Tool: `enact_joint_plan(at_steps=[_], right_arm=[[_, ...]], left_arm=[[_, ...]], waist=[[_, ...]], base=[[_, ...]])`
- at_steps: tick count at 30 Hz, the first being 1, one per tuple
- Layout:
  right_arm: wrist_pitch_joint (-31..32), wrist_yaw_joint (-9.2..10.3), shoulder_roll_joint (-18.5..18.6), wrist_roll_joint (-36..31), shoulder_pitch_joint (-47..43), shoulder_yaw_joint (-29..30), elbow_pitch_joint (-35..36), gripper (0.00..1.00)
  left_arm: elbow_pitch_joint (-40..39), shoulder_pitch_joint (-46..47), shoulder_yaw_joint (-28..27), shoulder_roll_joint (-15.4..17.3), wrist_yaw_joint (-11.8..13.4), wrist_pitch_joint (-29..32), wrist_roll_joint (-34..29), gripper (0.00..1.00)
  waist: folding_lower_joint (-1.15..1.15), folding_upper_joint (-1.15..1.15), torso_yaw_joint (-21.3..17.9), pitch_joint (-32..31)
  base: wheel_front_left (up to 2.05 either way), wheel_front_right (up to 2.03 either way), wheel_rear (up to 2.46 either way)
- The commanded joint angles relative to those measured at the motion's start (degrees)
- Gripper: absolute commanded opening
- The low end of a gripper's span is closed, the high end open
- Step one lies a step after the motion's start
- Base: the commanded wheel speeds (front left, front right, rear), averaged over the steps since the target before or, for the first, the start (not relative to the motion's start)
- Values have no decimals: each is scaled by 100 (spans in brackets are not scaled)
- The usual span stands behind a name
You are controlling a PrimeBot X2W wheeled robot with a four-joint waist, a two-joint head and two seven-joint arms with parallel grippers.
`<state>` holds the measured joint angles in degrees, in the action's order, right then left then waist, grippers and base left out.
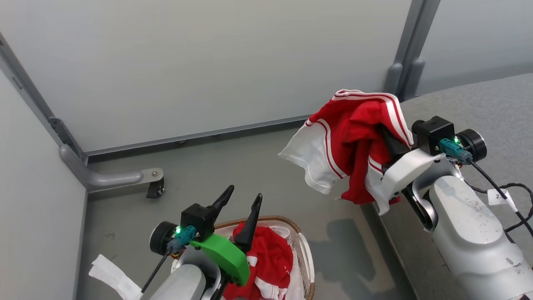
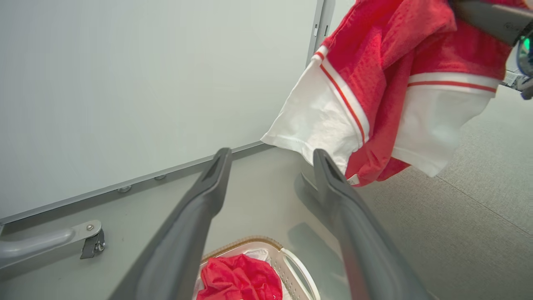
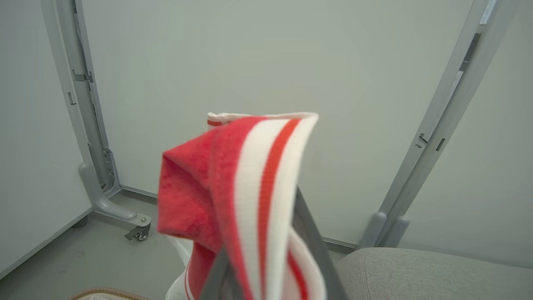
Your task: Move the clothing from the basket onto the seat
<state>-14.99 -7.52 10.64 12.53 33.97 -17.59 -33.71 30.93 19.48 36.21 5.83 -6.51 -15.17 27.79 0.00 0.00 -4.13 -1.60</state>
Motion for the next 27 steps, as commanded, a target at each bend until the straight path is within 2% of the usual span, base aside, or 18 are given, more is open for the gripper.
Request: enact_joint_plan(at_steps=[1,16,22,27], right_arm=[[-30,6,38,-33,46,22,16,0],[-30,6,120,-70,370,-7,113,0],[-30,6,132,-79,450,101,190,0],[-30,6,212,-98,573,239,169,0]], left_arm=[[-50,-91,-43,-46,-21,3,-100,100],[-246,108,-305,-213,-86,3,-593,100],[-197,223,-275,-222,-95,3,-748,100],[-203,304,-227,-232,-102,3,-844,100]], waist=[[0,0,-227,70],[0,0,-1632,657],[0,0,-1886,937],[0,0,-1884,1108]], base=[[0,0,0],[0,0,0],[0,0,0],[0,0,0]])
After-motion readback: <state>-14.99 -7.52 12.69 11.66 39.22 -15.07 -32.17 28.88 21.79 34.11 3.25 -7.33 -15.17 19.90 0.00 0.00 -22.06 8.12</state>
